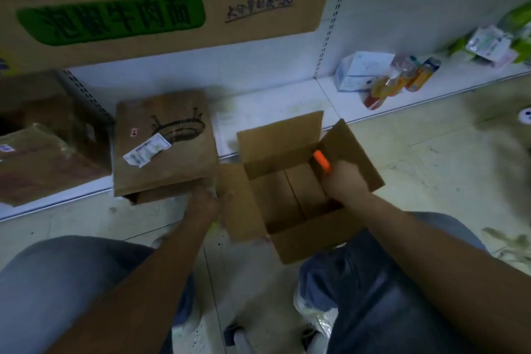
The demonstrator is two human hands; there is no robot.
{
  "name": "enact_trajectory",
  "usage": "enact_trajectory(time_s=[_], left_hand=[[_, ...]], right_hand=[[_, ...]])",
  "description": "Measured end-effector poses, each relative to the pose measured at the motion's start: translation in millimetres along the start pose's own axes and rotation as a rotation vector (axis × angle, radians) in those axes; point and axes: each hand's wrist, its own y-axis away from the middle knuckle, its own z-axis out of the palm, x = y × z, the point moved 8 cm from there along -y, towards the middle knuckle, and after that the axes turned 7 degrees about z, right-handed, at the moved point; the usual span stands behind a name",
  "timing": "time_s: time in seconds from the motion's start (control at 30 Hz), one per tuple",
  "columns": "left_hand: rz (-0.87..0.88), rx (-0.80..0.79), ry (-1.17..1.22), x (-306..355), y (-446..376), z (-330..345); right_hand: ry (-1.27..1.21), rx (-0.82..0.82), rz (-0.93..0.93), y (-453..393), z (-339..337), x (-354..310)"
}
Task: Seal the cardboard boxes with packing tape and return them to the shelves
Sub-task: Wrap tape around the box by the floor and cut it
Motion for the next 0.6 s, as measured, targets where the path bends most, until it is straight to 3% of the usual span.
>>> enact_trajectory(time_s=[0.13,0.23,0.33,0.43,0.53,0.6], left_hand=[[-0.044,0.156,-0.299,-3.1,13.2,2.0],[-0.122,0.17,-0.256,-15.4,4.9,13.6],[-0.205,0.106,-0.125,-37.9,-11.2,32.5],[-0.224,0.121,-0.055,-33.6,-10.8,35.1],[-0.136,0.138,-0.102,-14.0,-16.1,29.6],[0.03,0.181,-0.265,12.3,-16.5,22.7]], right_hand=[[-0.076,0.261,0.051,-57.6,-59.4,31.2],[-0.01,0.312,0.157,-109.1,-66.6,71.1],[0.026,0.17,0.276,-153.5,-46.0,109.6],[-0.089,-0.106,0.363,-176.4,-16.9,126.6],[0.181,-0.166,0.328,-191.0,-13.1,127.1],[0.323,-0.3,0.268,-183.5,-4.8,112.2]])
